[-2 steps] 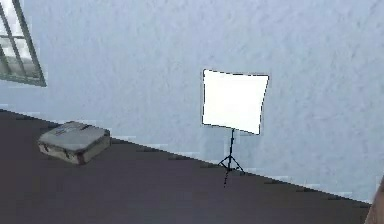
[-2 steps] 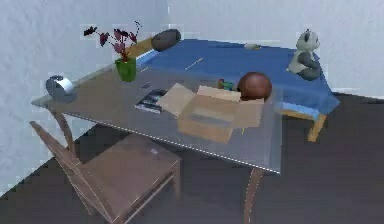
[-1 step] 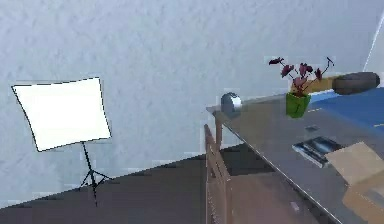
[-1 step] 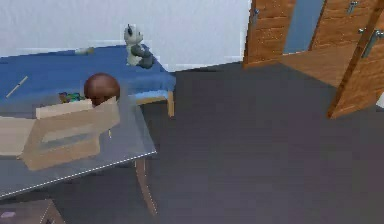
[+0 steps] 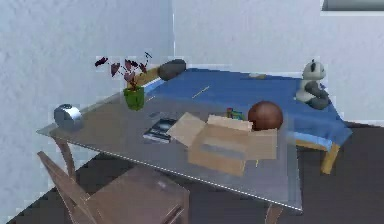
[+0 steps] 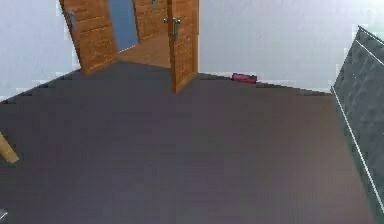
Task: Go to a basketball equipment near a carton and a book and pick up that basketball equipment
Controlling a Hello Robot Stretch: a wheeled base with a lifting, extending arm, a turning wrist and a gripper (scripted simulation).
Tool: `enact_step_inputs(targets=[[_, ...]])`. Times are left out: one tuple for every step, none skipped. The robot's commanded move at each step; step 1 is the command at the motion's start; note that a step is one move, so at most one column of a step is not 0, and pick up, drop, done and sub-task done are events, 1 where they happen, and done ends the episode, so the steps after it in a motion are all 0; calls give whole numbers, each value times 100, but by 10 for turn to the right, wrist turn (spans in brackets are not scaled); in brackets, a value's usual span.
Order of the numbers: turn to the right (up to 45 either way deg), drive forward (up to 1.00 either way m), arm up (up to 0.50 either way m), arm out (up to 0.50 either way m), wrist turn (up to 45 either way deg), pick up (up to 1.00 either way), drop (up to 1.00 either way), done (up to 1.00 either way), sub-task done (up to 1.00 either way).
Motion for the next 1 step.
enact_step_inputs(targets=[[450, 0, 0, 0, 0, 0, 0, 0, 0]])
